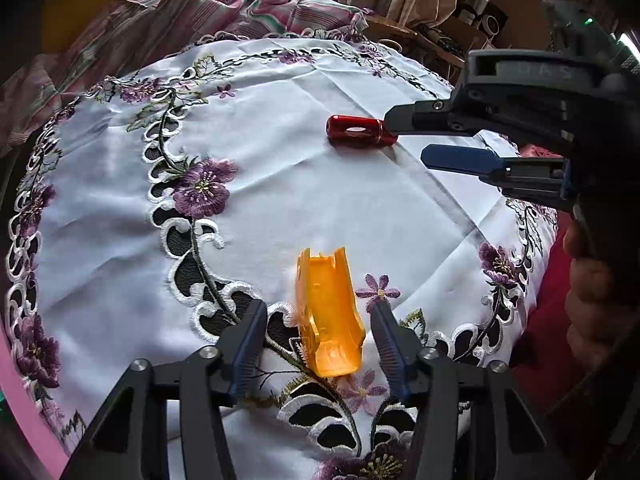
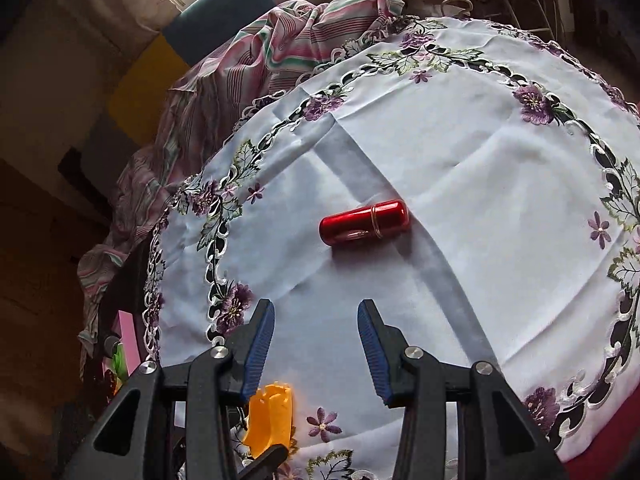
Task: Organize rigid objects
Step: 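Grasp the orange scoop with the left gripper while the right gripper moves toward the red cylinder, then grasp the red metal cylinder with the right gripper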
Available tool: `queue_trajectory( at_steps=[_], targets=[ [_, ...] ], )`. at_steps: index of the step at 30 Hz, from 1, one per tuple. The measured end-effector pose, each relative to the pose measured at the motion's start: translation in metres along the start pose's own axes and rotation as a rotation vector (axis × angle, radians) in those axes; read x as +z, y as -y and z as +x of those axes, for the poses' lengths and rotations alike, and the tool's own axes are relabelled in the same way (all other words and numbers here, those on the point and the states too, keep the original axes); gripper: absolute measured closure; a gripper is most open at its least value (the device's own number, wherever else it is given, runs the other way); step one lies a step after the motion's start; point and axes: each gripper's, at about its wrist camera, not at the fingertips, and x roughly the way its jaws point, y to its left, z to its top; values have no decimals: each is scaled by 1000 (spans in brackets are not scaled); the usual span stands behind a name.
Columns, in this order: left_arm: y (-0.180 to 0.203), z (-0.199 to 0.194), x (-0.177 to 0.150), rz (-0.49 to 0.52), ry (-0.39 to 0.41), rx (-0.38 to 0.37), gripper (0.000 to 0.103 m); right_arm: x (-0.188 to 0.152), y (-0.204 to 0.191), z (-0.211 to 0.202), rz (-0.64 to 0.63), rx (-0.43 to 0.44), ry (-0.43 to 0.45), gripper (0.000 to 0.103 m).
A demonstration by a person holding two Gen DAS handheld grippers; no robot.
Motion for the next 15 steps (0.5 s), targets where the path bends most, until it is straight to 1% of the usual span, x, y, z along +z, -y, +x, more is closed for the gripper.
queue_trajectory(
  at_steps=[1,2,4,7,15],
  targets=[
    [-1,6,0,0,-15,9,76,0,0,0,0,-3,2,58],
    [-1,8,-1,-3,-7,19,76,0,0,0,-1,-7,2,58],
    [-1,3,-4,-4,16,5,77,-1,-1,1,-4,-16,-3,58],
    [1,-9,-11,12,50,37,77,-2,-2,5,-15,-44,-18,58],
    [-23,-45,-35,-45,120,92,77,1,-4,18,-62,-127,-60,58]
  ],
)
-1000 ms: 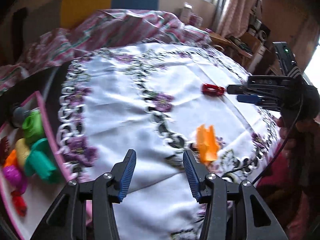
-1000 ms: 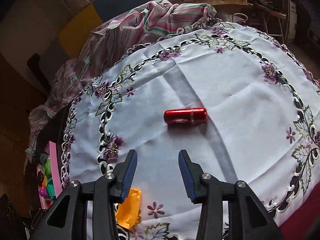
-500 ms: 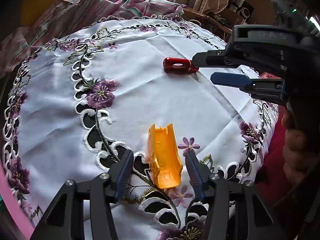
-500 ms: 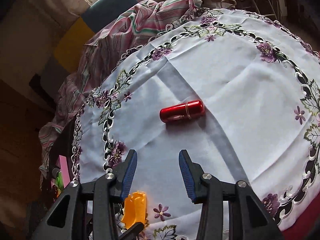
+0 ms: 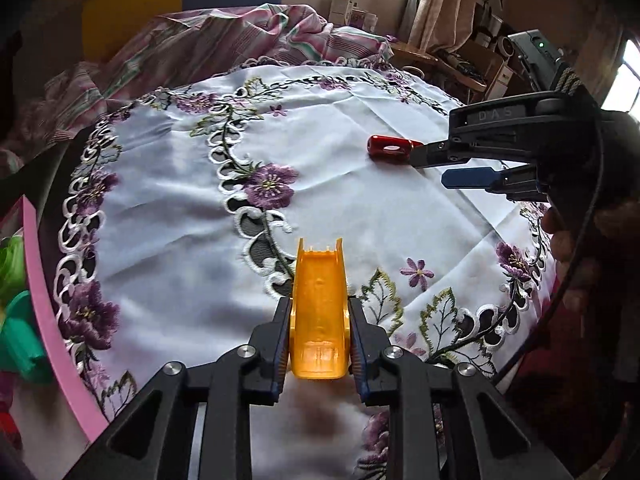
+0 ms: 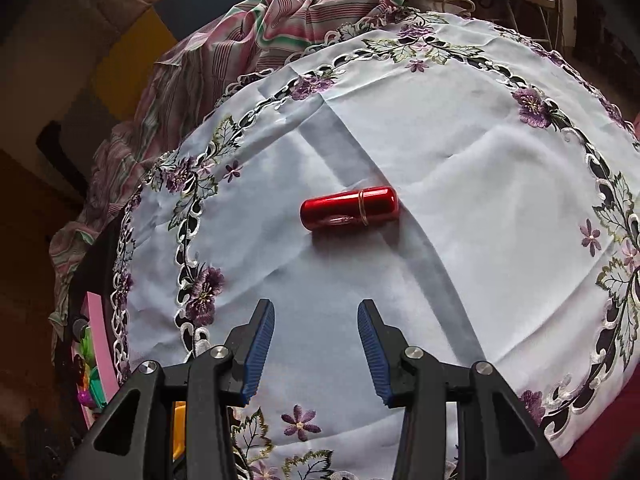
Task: Organize rigid objects
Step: 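Grasp the red metal cylinder with the right gripper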
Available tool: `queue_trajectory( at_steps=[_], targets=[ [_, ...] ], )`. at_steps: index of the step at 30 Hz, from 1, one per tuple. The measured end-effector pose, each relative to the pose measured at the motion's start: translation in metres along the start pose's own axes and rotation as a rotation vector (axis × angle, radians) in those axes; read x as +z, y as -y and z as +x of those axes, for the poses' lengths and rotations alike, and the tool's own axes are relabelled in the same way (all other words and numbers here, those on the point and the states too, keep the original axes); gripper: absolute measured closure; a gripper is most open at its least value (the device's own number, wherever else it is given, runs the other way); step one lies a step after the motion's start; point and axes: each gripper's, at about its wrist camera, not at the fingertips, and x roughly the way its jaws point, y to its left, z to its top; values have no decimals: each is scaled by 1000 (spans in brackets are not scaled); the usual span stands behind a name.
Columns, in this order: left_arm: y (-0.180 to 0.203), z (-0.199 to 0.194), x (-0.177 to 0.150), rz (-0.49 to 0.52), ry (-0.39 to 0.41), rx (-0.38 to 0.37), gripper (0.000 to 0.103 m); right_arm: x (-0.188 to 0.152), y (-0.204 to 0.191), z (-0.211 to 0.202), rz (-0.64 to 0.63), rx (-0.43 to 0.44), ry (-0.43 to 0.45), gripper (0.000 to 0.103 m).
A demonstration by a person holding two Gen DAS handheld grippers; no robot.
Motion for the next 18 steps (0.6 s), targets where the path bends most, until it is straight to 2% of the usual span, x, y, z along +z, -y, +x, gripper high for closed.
queue_trajectory(
  at_steps=[7,8,9,11,18],
  targets=[
    [-22,-22,-16,-80,11,-11,76,36,2,13,-21,-116,32,56],
    [-22,-24,-17,-83,14,-11,76,42,2,17,-22,-128,37,50],
    [-23,-27,-19,-85,17,-11,76,46,2,21,-23,-138,40,33],
    [-24,-31,-21,-89,20,-15,76,52,2,26,-25,-154,54,21],
    [-27,-37,-26,-109,17,-25,76,62,-2,47,-66,-219,58,21]
  ],
)
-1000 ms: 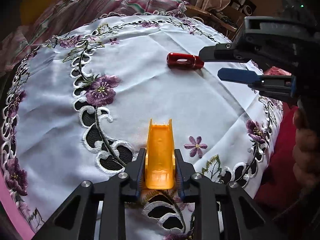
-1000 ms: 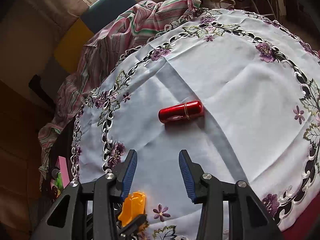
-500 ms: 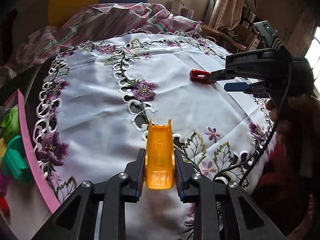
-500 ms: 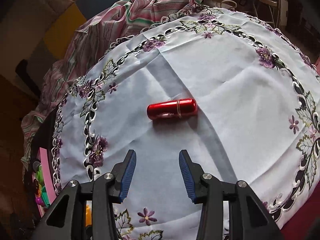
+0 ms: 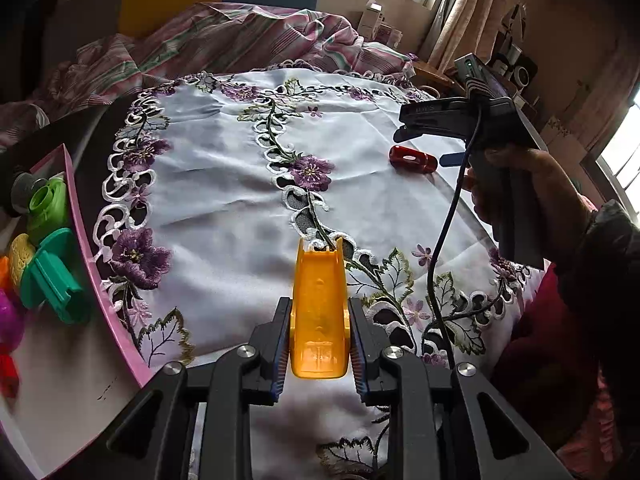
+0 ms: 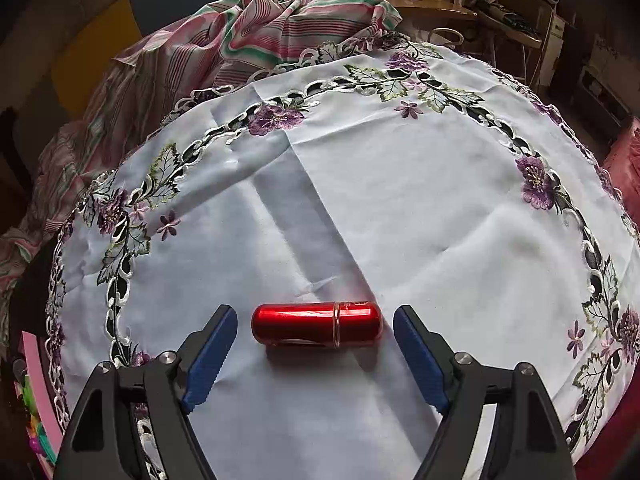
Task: Organize rigid objects
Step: 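Grasp the red metal cylinder with the right gripper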
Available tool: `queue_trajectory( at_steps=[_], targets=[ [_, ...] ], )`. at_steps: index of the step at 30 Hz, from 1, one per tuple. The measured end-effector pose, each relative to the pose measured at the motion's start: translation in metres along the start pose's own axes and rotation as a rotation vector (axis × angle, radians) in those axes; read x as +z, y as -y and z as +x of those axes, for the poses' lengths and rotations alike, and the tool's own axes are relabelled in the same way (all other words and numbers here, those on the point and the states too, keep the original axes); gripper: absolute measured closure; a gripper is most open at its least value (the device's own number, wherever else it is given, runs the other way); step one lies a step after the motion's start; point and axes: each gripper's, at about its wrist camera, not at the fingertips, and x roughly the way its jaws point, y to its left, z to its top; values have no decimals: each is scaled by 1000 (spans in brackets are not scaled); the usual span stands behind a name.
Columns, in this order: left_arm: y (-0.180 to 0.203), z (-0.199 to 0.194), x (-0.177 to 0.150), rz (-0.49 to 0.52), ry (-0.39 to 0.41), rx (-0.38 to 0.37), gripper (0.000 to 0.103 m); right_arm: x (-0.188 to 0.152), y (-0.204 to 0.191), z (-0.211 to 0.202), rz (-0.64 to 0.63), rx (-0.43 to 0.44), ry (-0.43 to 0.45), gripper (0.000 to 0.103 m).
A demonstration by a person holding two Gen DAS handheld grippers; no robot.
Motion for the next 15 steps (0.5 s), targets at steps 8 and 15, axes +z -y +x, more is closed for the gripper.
queue_trajectory(
  at_steps=[8,15],
  targets=[
    [-2,-2,-2,-15,7,0,76,-4,-17,17,-123,-52,-21,27],
    [-8,-18,-6,-25,42,39,76,-5,-16,24,-111,-50,-44,27]
  ],
)
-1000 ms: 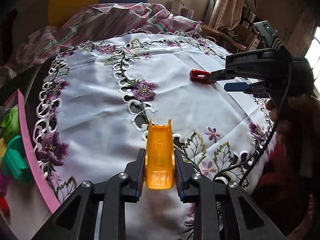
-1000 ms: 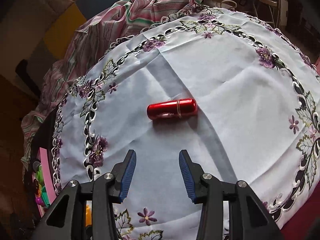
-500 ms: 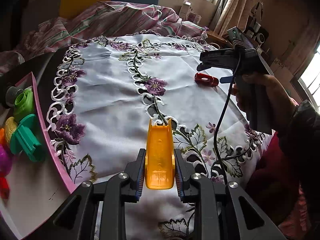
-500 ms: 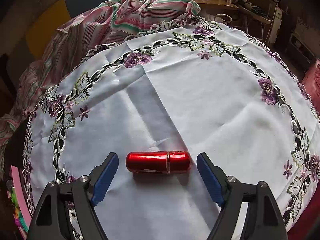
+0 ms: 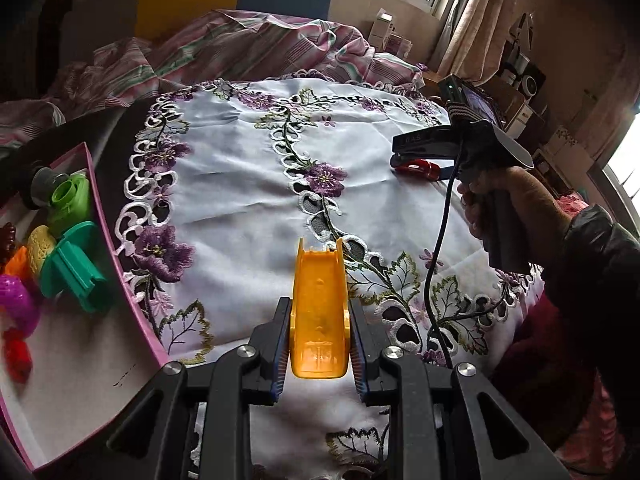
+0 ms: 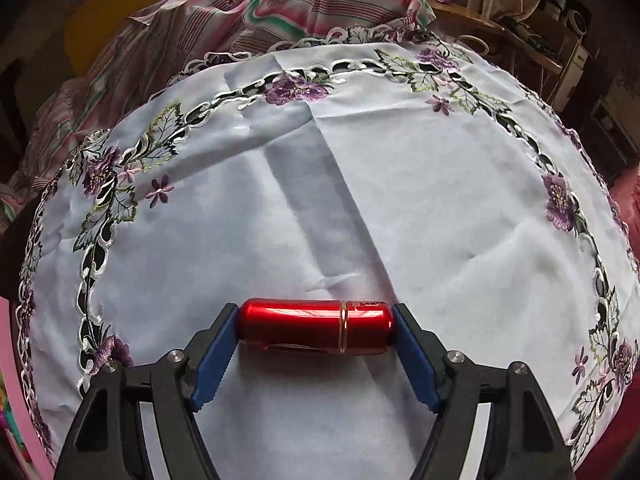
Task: Organize rigid objects
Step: 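Grasp the red metal cylinder with the right gripper, then carry the orange scoop into the tray with the left gripper and release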
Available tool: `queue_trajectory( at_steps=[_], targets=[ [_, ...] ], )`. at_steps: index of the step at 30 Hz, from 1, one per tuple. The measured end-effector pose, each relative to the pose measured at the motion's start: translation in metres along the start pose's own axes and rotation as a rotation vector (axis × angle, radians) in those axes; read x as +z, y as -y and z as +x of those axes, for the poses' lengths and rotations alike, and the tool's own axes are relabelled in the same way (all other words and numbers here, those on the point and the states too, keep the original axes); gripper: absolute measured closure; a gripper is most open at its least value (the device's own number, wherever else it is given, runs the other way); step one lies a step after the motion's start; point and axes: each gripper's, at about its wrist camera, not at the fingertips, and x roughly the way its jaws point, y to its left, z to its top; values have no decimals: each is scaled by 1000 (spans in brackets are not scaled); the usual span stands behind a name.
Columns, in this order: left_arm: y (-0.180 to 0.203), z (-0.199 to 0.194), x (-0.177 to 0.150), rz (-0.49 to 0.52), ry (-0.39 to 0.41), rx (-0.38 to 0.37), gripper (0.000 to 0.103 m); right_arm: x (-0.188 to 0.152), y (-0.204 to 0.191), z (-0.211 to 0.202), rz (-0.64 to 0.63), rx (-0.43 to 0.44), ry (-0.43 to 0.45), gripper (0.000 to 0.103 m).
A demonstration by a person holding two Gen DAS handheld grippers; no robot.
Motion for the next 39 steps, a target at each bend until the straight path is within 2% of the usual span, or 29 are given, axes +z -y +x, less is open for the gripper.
queue_trajectory(
  at_steps=[6,12,17,23,31,39],
  targets=[
    [-20,-23,-1,-45,50,71,76,-1,-15,-16,-63,-19,82,27],
    [-40,-40,-4,-93,81,123,76,-14,-55,-30,-241,72,148,27],
    [-51,-48,-9,-123,87,153,76,-27,-82,-27,-354,149,122,27],
    [-58,-53,-12,-149,92,180,76,-41,-96,-16,-437,131,73,27],
    [-65,-60,-18,-164,97,198,76,-41,-92,-8,-403,173,23,27],
    [-69,-62,-21,-175,97,205,76,-43,-93,-7,-411,155,21,27]
  ],
)
